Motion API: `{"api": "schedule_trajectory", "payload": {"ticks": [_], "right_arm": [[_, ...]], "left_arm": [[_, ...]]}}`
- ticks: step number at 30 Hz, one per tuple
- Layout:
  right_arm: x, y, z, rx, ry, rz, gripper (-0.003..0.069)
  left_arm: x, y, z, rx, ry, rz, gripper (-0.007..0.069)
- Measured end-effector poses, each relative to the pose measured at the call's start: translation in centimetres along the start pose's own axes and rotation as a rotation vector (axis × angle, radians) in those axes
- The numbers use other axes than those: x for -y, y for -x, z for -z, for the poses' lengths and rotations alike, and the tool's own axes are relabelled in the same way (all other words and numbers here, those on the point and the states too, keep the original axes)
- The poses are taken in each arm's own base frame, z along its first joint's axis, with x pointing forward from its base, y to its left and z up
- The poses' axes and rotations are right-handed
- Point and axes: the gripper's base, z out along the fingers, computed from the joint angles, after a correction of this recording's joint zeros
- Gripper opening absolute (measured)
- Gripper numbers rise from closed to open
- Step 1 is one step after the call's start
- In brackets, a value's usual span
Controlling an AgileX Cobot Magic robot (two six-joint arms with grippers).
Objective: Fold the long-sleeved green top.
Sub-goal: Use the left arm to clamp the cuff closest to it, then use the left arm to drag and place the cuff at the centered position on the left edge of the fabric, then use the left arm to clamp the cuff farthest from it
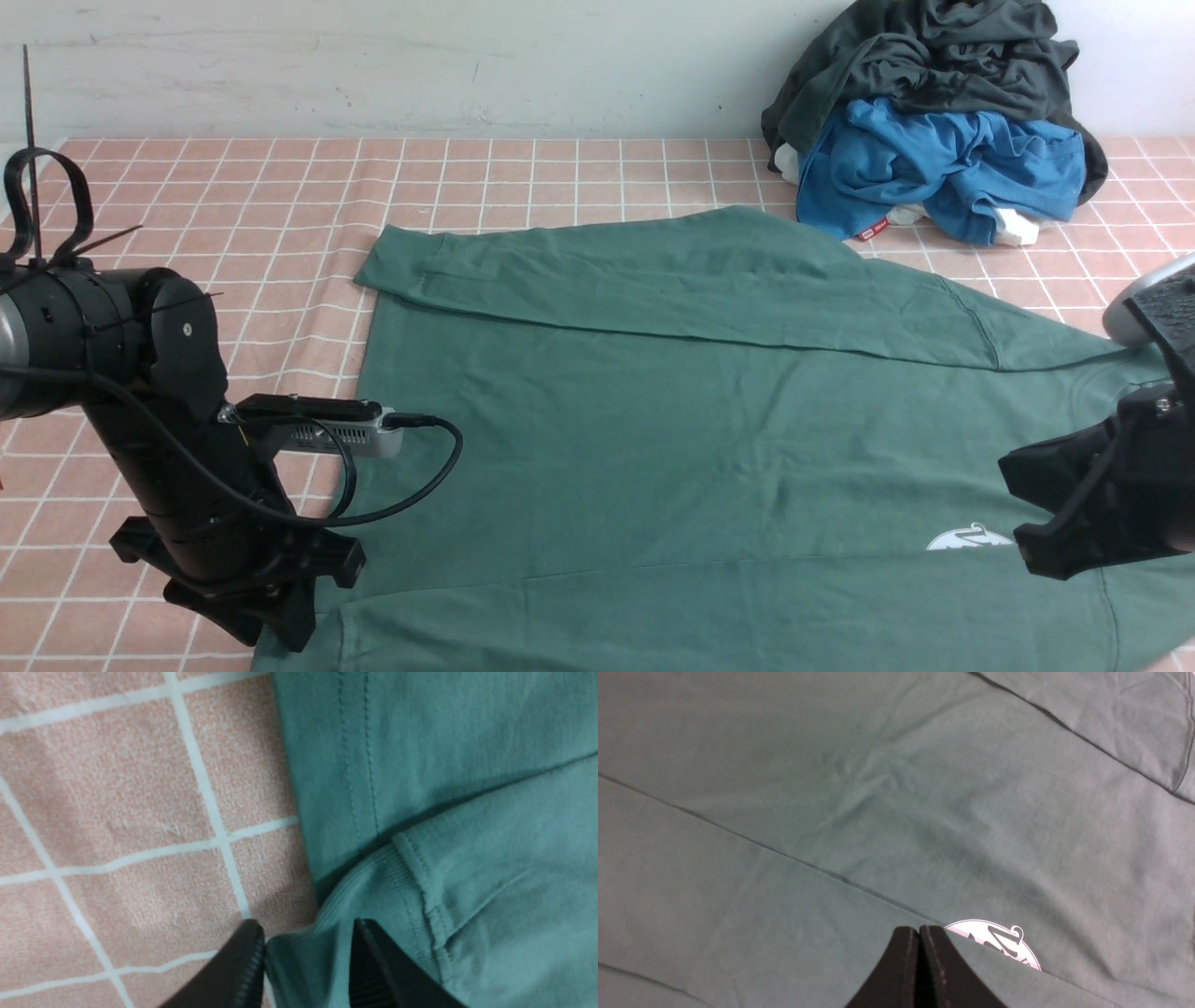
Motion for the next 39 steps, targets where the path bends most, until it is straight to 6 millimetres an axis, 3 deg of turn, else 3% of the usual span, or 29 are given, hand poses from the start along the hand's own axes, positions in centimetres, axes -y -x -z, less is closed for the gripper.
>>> {"api": "schedule_trajectory", "payload": {"ticks": [4,5,9,11,13,14,15,17,21,24,26,29,32,37,39], "right_arm": [[0.0,0.0,0.0,0.000,0.000,0.000,-0.0010],[0.0,0.0,0.0,0.000,0.000,0.000,-0.0010],[0.0,0.0,0.0,-0.001,-0.003,0.005,-0.0010],[0.1,0.0,0.0,-0.003,-0.008,0.015,-0.0010],[0.2,-0.1,0.0,-0.006,-0.018,0.033,-0.0010],[0.2,-0.1,0.0,-0.006,-0.018,0.034,-0.0010],[0.2,-0.1,0.0,-0.008,-0.023,0.043,-0.0010],[0.2,-0.1,0.0,-0.008,-0.025,0.046,-0.0010],[0.2,-0.1,0.0,-0.008,-0.025,0.047,-0.0010],[0.2,-0.1,0.0,-0.009,-0.027,0.050,-0.0010],[0.2,-0.1,0.0,-0.008,-0.027,0.050,-0.0010],[0.3,0.0,0.0,-0.005,-0.028,0.050,-0.0010],[0.3,0.0,0.0,-0.005,-0.028,0.050,-0.0010],[0.3,0.0,0.0,-0.002,-0.028,0.049,-0.0010],[0.3,0.0,0.0,-0.001,-0.029,0.049,-0.0010]], "left_arm": [[0.0,0.0,0.0,-0.002,-0.001,-0.045,0.0130],[0.0,0.0,0.0,-0.003,-0.005,-0.057,0.0070],[0.6,0.6,1.4,0.009,-0.035,-0.097,0.0037],[1.3,1.3,3.1,0.054,-0.039,-0.132,0.0037],[2.8,2.5,6.7,0.166,-0.037,-0.194,0.0037],[3.0,2.6,7.0,0.176,-0.036,-0.201,0.0037],[4.1,3.3,9.7,0.254,-0.034,-0.238,0.0037],[5.0,4.2,13.1,0.353,-0.020,-0.276,0.0037],[4.5,5.3,15.3,0.419,0.062,-0.296,0.0037],[3.5,6.5,14.3,0.407,0.100,-0.271,0.0037],[2.5,8.1,12.4,0.379,0.104,-0.238,0.0037],[1.1,10.6,8.0,0.288,0.098,-0.197,0.0040],[0.1,12.9,5.3,0.246,0.093,-0.164,0.0083],[-0.6,16.5,5.1,0.298,0.090,-0.102,0.0247],[-1.3,19.0,6.6,0.394,0.092,-0.065,0.0349]]}}
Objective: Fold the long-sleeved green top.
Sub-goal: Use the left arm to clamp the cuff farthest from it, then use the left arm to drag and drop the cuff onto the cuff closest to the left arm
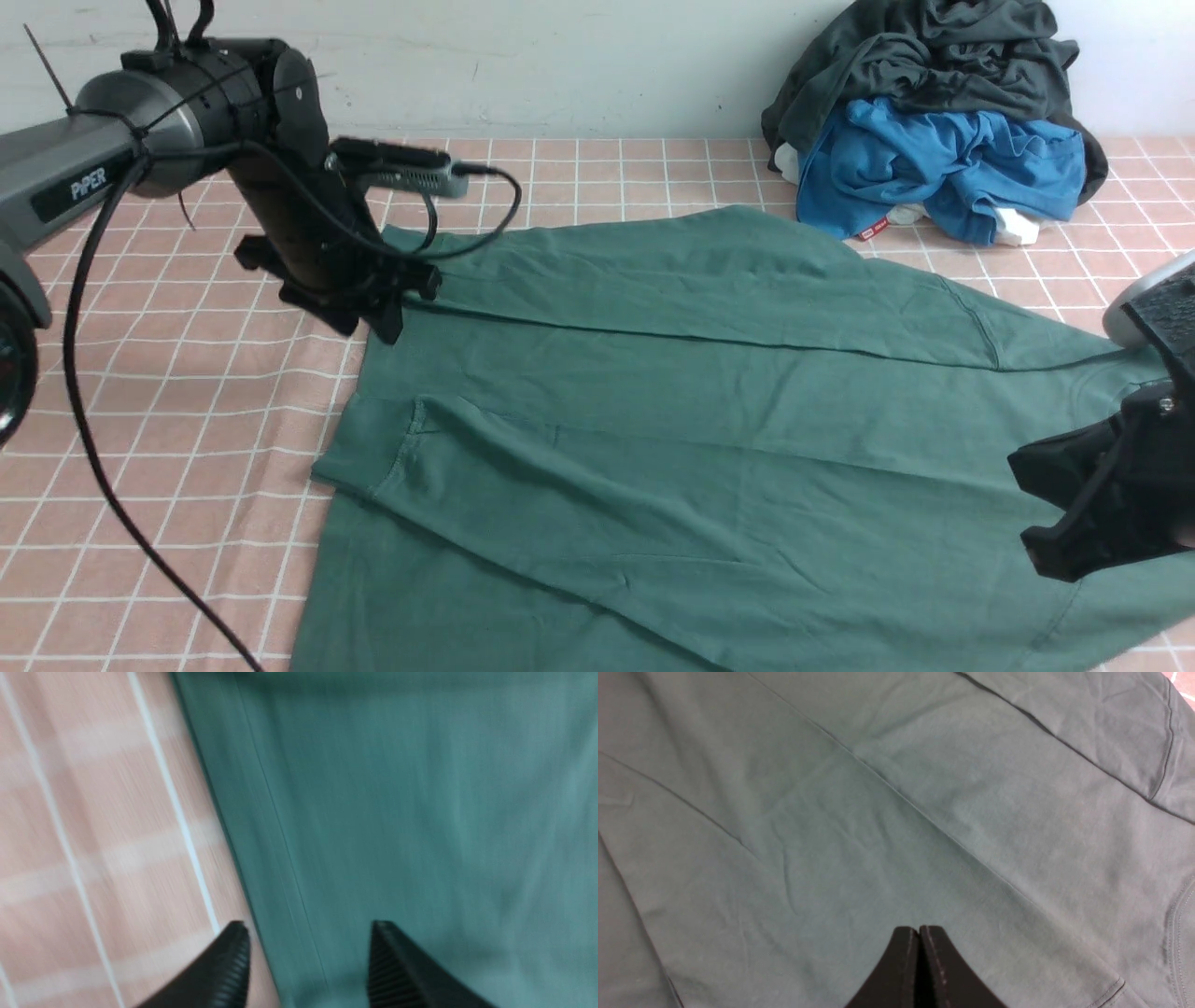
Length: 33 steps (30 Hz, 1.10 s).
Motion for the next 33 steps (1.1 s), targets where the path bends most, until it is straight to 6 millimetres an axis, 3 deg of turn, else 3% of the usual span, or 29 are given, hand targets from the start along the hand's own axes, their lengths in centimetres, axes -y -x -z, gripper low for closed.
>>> {"api": "schedule_trajectory", "payload": {"ticks": [3,6,11,16,20,25,27,33], "right_arm": [[0.0,0.0,0.0,0.003,-0.001,0.000,-0.0010],[0.0,0.0,0.0,0.003,-0.001,0.000,-0.0010],[0.0,0.0,0.0,0.003,-0.001,-0.001,-0.0010],[0.0,0.0,0.0,0.003,-0.001,-0.001,-0.0010],[0.0,0.0,0.0,0.003,-0.001,-0.001,-0.0010],[0.0,0.0,0.0,0.004,-0.001,-0.001,-0.0010],[0.0,0.0,0.0,0.004,-0.001,-0.001,-0.0010],[0.0,0.0,0.0,0.004,-0.001,-0.001,-0.0010]], "left_arm": [[-1.2,2.2,-0.8,0.072,0.005,0.066,0.0407],[-2.9,3.9,-3.2,0.126,0.015,0.159,0.0428],[-4.4,4.5,-6.7,0.140,0.021,0.235,0.0430],[-4.6,4.8,-8.0,0.186,0.023,0.244,0.0424],[-4.6,5.0,-8.0,0.201,0.022,0.259,0.0346],[-4.4,5.1,-6.9,0.197,0.022,0.238,0.0081],[-4.2,5.2,-6.1,0.200,0.023,0.216,0.0029],[-2.7,5.2,-1.9,0.163,0.010,0.149,0.0009]]}}
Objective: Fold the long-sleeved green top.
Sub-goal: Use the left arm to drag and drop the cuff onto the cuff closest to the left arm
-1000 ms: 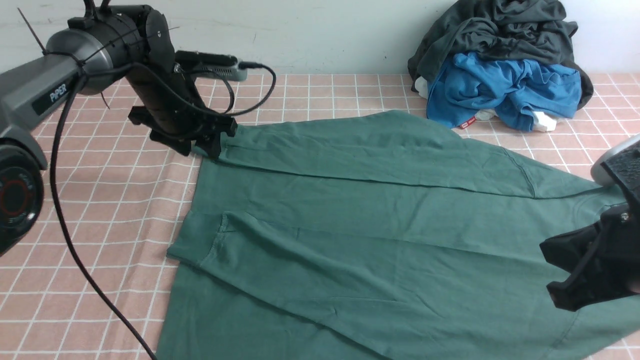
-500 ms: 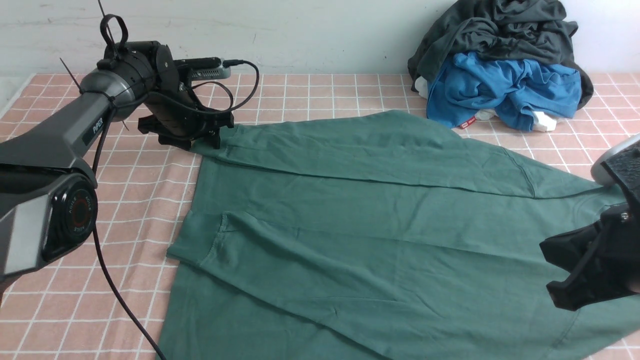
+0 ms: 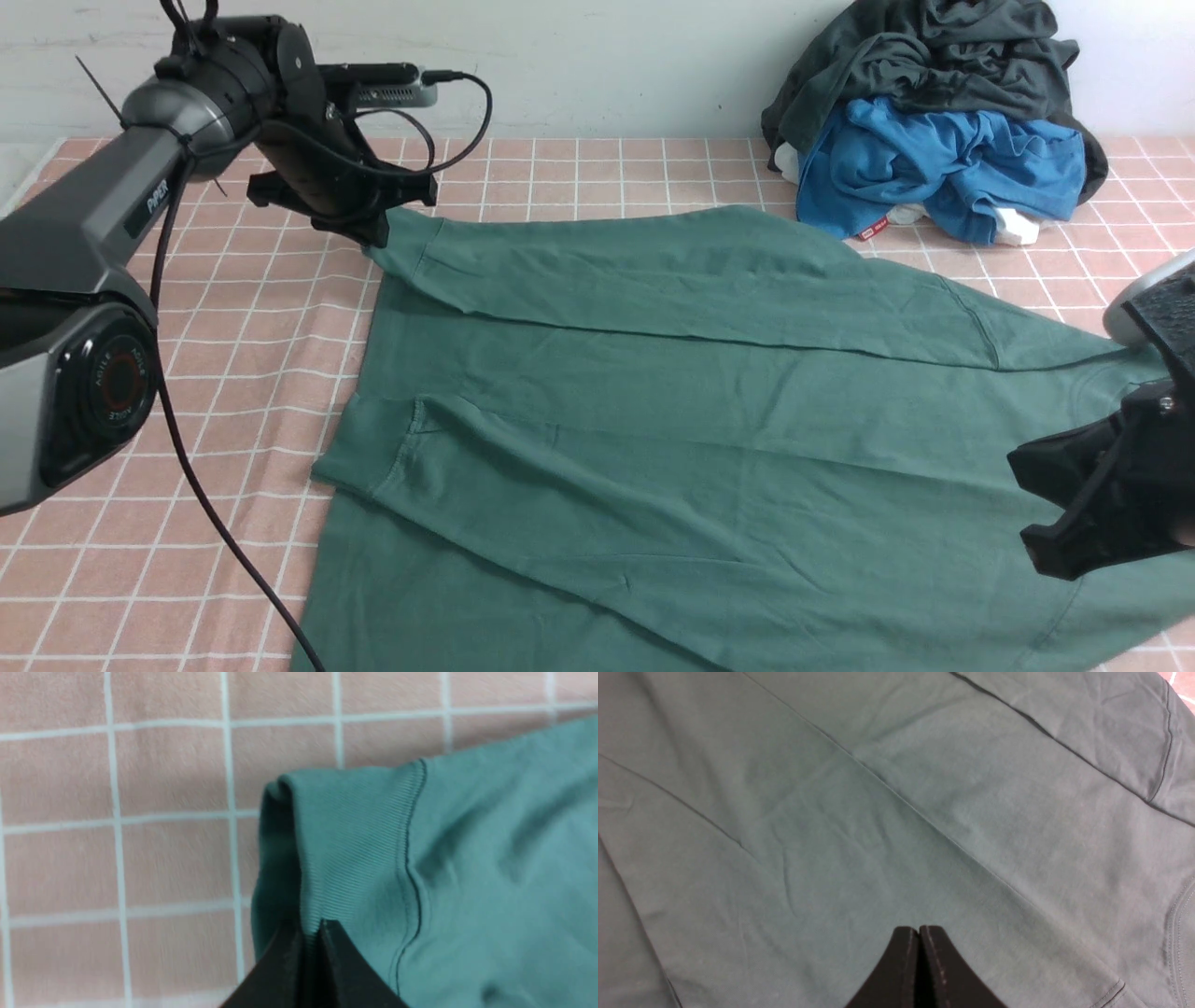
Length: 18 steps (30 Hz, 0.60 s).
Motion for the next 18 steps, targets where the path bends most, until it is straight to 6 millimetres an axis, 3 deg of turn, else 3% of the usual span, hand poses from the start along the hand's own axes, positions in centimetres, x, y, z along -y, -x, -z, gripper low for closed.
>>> {"api": "schedule_trajectory", "payload": {"ticks": [7,9,13,14,18], "right_arm": [[0.0,0.0,0.0,-0.004,0.001,0.002,-0.0010],[0.0,0.0,0.0,-0.005,0.001,0.002,-0.0010],[0.0,-0.1,0.0,-0.012,0.000,0.009,-0.0010],[0.0,-0.1,0.0,-0.012,0.000,0.009,-0.0010],[0.0,-0.1,0.0,-0.011,0.003,0.002,-0.0010]], "left_arm": [[2.0,-1.6,4.4,-0.127,-0.028,-0.096,0.0009],[2.5,-3.8,4.9,-0.203,-0.046,-0.100,0.0009],[3.2,-8.3,8.1,-0.310,-0.078,-0.122,0.0009],[3.2,-8.7,7.8,-0.325,-0.079,-0.122,0.0009],[3.0,-13.3,12.1,-0.364,-0.077,-0.132,0.0009]]}}
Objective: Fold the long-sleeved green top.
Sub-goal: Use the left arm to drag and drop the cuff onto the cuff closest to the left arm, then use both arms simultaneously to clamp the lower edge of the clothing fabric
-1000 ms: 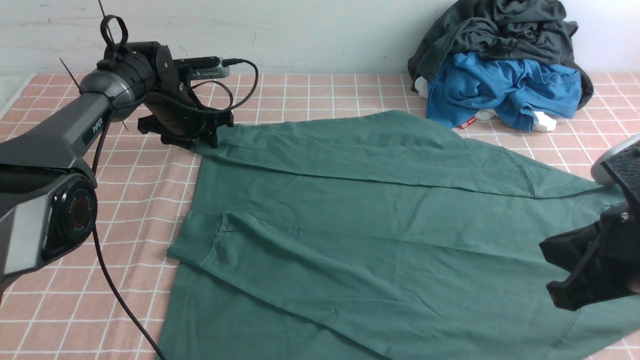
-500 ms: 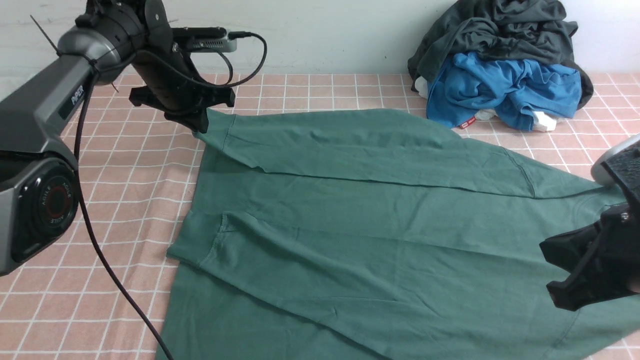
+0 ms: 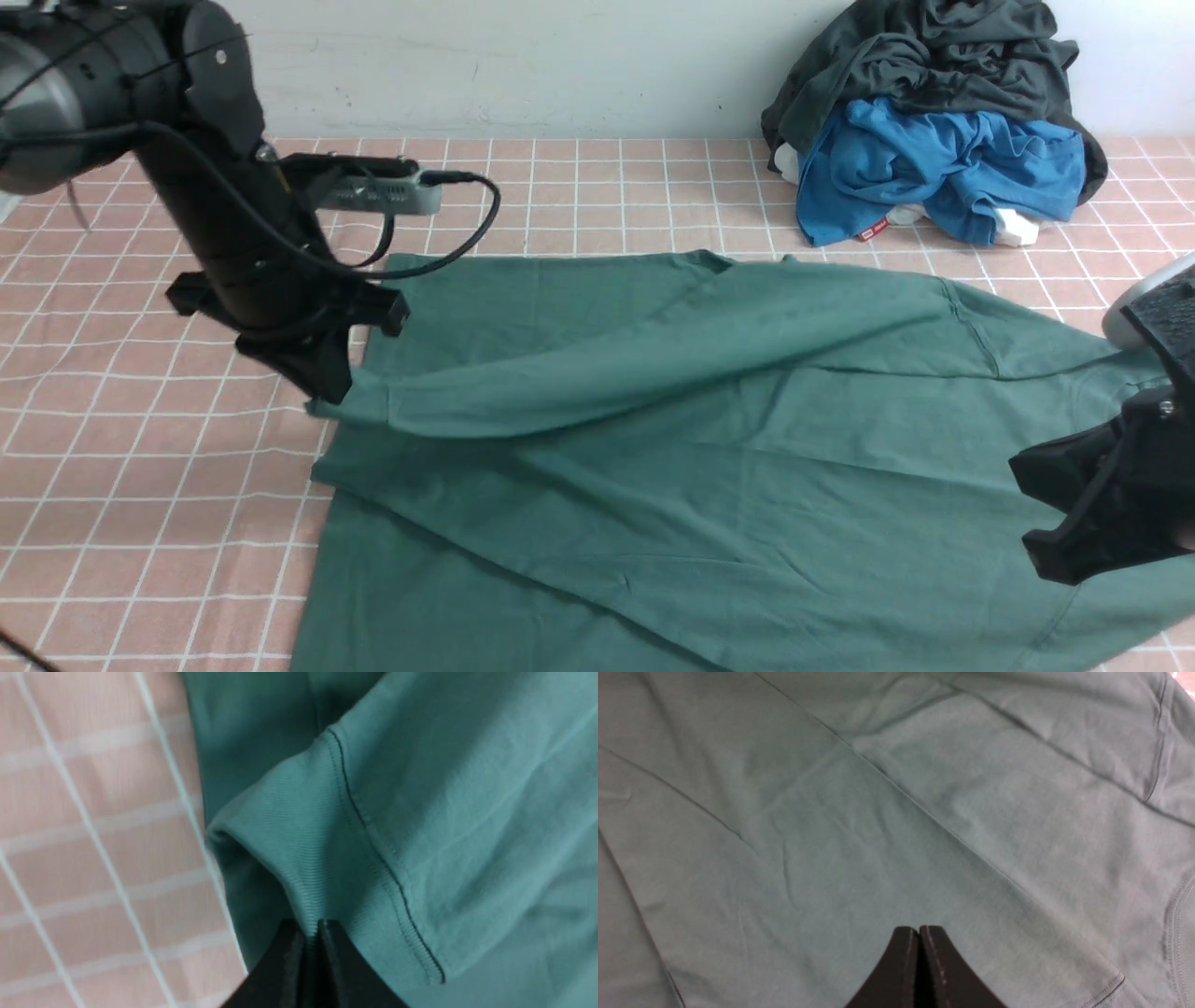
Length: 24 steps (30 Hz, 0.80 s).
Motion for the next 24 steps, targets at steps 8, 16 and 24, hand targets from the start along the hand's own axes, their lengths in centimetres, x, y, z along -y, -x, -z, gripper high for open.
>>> {"api": "schedule_trajectory", "payload": {"ticks": [8,16,24], "right_arm": [[-0.1,0.0,0.0,0.004,0.011,-0.022,-0.0010],[-0.2,-0.1,0.0,-0.009,0.019,-0.027,-0.0010],[-0.4,-0.3,0.0,-0.032,0.040,-0.047,-0.0010]], "left_arm": [[-0.4,-1.9,-2.4,0.119,0.028,-0.027,0.0053],[-0.1,-3.5,-1.3,0.008,0.027,-0.071,0.0402],[5.1,-10.3,-2.9,-0.100,-0.058,-0.429,0.0642]]}}
